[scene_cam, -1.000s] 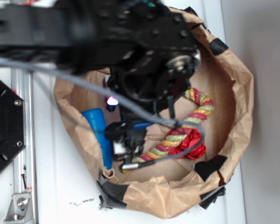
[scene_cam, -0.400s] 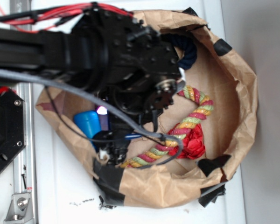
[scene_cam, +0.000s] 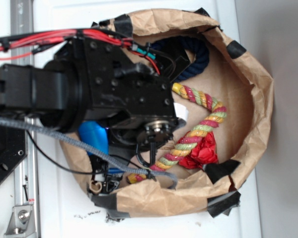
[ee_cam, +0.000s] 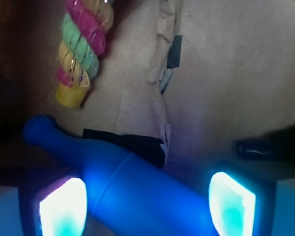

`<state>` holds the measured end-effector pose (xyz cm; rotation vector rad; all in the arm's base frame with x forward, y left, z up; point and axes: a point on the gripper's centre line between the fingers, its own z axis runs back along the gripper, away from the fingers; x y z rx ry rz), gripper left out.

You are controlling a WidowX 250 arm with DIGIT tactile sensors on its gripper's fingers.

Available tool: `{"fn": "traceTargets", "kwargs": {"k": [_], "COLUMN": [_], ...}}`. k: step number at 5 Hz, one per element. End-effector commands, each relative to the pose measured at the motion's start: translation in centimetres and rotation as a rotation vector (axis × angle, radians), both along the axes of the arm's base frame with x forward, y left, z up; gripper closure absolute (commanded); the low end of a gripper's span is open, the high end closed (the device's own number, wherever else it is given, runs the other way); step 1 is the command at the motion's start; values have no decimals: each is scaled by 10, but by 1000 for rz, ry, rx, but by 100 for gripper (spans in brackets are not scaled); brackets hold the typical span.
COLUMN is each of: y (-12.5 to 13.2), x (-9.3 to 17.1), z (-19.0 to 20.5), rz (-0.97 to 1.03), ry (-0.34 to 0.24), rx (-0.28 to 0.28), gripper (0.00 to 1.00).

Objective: Grab the blue bottle.

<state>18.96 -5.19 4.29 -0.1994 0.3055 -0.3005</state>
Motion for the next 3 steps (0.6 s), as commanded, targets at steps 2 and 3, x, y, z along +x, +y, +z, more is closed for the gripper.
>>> {"fn": "traceTargets", "kwargs": {"k": [2, 3], "y": [-9, -5], "x": [-24, -22], "z": [-3, -9], "rz": [-161, -304], "ry": [82, 93], "rx": [-187, -225], "gripper": [0, 0]}}
